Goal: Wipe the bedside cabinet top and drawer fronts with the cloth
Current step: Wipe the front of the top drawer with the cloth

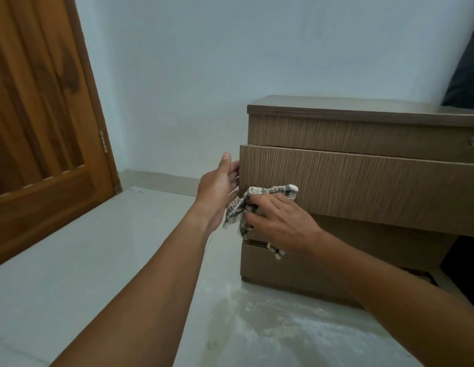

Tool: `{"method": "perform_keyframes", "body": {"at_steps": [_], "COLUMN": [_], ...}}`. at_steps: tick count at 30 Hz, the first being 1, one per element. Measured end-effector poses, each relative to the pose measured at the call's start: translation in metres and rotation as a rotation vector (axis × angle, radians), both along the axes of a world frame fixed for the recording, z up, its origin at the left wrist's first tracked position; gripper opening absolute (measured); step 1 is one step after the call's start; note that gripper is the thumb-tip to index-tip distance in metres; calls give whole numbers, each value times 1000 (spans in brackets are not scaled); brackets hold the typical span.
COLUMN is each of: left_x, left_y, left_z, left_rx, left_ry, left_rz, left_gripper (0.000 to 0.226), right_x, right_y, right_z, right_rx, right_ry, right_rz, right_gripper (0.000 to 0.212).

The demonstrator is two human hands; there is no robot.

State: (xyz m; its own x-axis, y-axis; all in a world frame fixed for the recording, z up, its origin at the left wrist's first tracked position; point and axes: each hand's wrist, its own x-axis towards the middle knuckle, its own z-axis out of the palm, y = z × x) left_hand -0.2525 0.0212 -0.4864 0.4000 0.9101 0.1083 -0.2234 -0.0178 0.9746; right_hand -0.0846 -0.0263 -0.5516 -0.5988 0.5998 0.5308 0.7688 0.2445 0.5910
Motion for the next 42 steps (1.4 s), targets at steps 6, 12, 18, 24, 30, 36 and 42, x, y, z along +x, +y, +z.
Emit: {"method": "perform_keyframes", "body": {"at_steps": [6,12,18,24,30,36,42], "left_x": [-1,0,-1,26,65,129,160], "left_y": [-1,3,1,-21,-38,-70,-101], "left_z": [-2,1,-1,6,14,31,44], "left_rx": [-38,-126,-133,496,1093,1191,1209], "left_ry": [-40,-210,-181,429,944,868,828], "left_rz": [74,80,39,479,617,351,342], "left_gripper": [55,56,60,33,63,43,33], "right_x": [8,-19,-16,47,112,176,202], "right_y": [-11,13,21,-22,-72,-122,-143], "right_z": [13,49,27,8,2,-8,-2], "right_rx": [143,129,165,211,295,380,650], "right_ry": [123,90,-30,-26,202,612,1415], "right_rz": [-192,-271,-261,-328,-496,-731,-571], "right_gripper": [73,66,66,66,62,61,57]}}
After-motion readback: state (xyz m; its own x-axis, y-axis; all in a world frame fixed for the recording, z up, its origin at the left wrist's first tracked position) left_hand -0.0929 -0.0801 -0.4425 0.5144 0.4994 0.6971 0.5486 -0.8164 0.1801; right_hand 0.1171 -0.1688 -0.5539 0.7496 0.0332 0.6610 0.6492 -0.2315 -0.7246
